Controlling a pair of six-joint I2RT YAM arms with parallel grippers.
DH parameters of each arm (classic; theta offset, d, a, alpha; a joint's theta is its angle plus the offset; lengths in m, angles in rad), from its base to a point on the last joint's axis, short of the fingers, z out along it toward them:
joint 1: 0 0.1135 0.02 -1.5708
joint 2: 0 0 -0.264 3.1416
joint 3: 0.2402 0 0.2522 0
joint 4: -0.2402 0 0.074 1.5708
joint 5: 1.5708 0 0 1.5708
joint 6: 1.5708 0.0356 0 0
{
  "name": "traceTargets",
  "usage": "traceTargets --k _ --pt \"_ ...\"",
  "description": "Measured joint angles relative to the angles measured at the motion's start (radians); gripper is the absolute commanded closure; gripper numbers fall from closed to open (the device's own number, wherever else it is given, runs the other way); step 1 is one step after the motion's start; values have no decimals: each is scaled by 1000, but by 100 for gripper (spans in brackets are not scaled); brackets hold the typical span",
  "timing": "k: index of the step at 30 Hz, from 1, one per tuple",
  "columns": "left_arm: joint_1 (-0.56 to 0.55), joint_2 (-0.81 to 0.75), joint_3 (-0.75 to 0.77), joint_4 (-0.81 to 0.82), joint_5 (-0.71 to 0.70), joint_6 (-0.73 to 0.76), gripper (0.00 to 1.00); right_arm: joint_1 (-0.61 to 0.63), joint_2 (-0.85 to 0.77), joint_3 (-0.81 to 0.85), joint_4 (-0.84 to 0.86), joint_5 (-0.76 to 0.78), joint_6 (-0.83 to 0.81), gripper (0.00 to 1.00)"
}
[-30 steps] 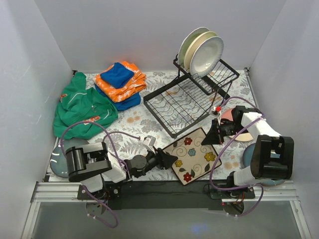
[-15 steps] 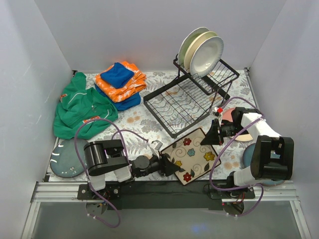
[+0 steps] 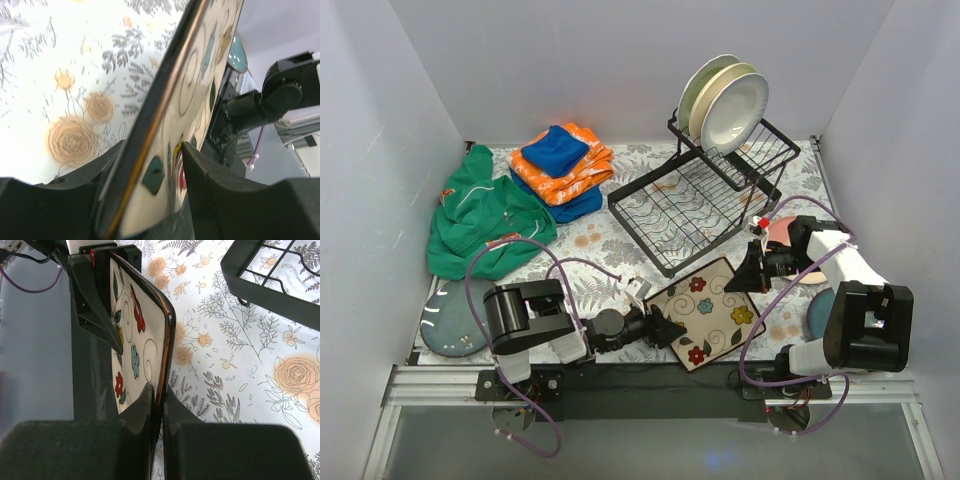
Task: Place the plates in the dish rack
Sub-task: Pass the plate from the left arm to the right, then pass the plate from the right arm to the left
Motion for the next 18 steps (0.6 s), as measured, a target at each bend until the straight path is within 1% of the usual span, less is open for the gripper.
traceTargets --k 5,8,9,11,12,13,15,18 --pt "8 -30 20 -13 -29 21 57 0 -12 0 2 13 19 99" --pt "14 -37 30 -23 -35 24 62 -2 -12 0 4 20 27 99" --pt "14 -38 32 -24 -33 24 70 -4 -12 0 4 23 31 99" --pt "15 -38 43 -29 -28 14 79 -7 -12 1 5 34 37 99" --pt "16 -40 45 -26 -14 0 88 -11 -13 2 6 40 39 99" --pt "17 -43 47 -24 -2 -8 100 -16 -14 3 5 47 40 99" --pt "23 -48 48 -21 24 -40 100 -23 -18 4 2 66 41 99" --pt "24 -61 48 -25 43 -24 100 -30 -19 10 -1 82 40 99"
